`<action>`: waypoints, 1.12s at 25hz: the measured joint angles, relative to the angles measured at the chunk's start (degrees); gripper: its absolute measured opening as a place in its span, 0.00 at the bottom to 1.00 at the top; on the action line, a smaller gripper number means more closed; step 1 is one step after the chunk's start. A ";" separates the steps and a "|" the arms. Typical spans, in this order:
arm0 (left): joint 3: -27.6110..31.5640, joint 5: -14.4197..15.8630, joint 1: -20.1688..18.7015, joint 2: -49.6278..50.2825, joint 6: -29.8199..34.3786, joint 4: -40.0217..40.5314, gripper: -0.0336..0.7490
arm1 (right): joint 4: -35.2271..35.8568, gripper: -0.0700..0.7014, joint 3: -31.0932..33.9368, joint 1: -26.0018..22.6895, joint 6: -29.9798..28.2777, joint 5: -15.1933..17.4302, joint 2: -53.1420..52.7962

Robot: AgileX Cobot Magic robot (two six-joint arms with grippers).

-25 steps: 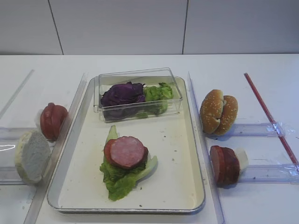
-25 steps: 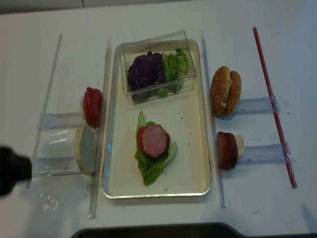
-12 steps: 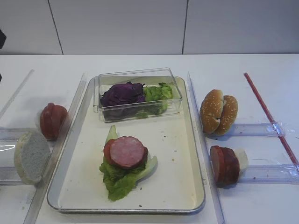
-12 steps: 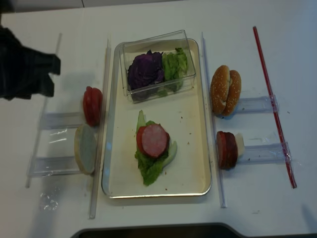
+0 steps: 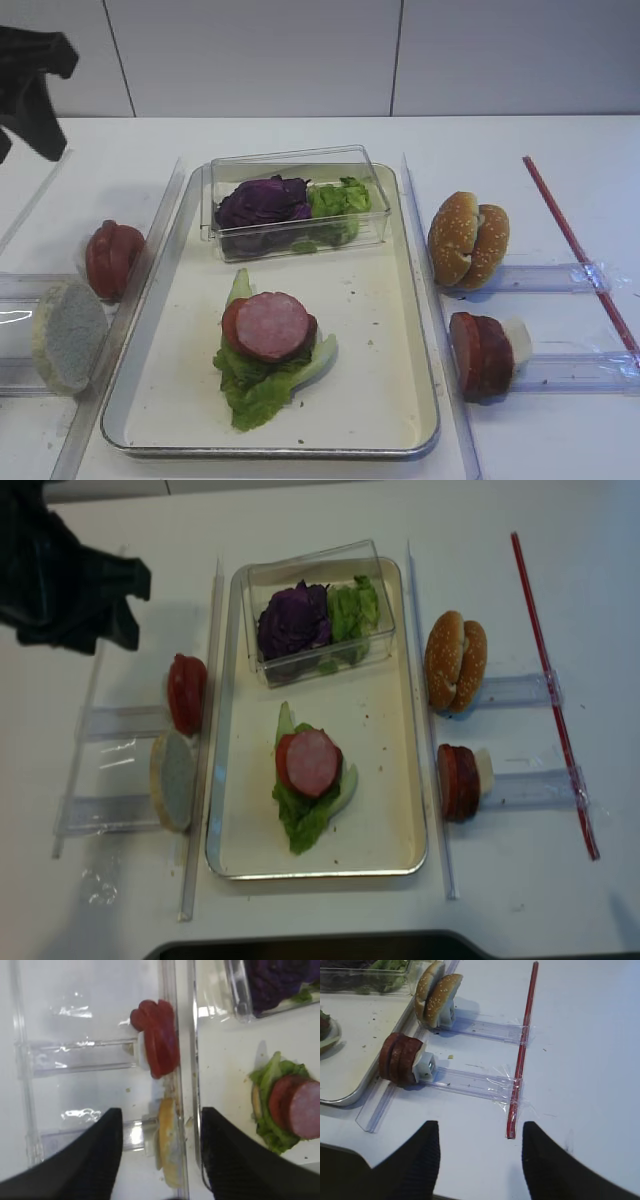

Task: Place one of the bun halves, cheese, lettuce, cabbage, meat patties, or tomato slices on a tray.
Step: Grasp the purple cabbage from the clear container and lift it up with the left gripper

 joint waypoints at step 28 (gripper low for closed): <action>-35.81 -0.15 -16.42 38.47 -3.45 0.92 0.61 | 0.00 0.60 0.00 0.00 -0.13 -0.10 0.00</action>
